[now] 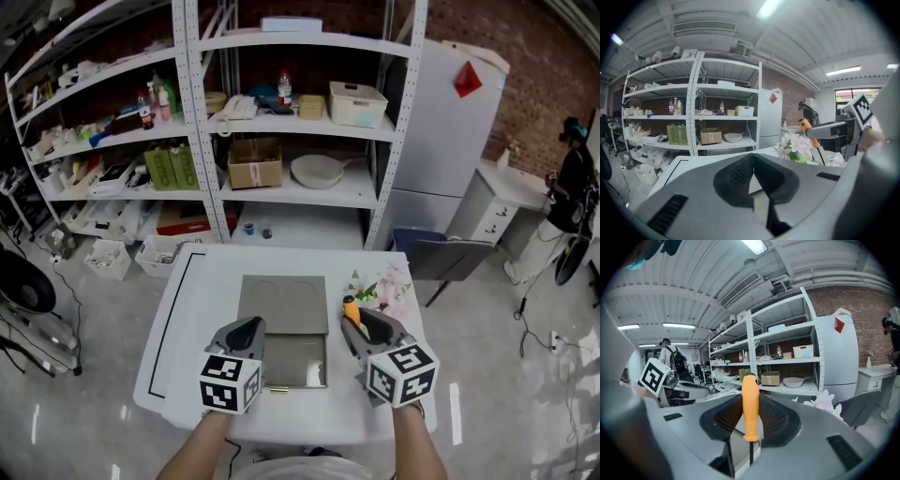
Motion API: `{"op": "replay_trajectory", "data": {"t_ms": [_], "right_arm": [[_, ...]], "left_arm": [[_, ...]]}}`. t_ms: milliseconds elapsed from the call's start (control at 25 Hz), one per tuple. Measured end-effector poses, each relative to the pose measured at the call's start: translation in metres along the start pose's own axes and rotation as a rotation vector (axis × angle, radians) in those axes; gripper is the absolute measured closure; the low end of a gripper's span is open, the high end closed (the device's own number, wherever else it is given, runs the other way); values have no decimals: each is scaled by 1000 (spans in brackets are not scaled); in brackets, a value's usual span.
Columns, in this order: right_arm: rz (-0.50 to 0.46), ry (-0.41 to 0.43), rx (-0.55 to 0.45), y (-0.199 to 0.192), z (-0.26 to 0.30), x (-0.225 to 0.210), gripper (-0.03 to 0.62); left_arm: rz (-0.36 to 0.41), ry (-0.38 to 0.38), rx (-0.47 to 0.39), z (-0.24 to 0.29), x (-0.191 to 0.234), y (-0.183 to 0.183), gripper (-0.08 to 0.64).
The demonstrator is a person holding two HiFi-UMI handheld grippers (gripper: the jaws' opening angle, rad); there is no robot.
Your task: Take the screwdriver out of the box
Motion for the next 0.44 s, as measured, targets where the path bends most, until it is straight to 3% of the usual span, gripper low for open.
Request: {"op": "replay_trajectory", "data": {"t_ms": [440], "right_arm": [[-7,10,1,2,3,4,479]], "left_arm": [[-6,-12,13,1,1,-3,554]]}}
Point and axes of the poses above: the fingertips, and each gripper's own axes: z forward along the fingers, x to its left, y out of its top, the point moved 10 cm from there along -z, backward along the fingers, and after that the axes turned 15 degrees about -z, right-handed, at the moved point
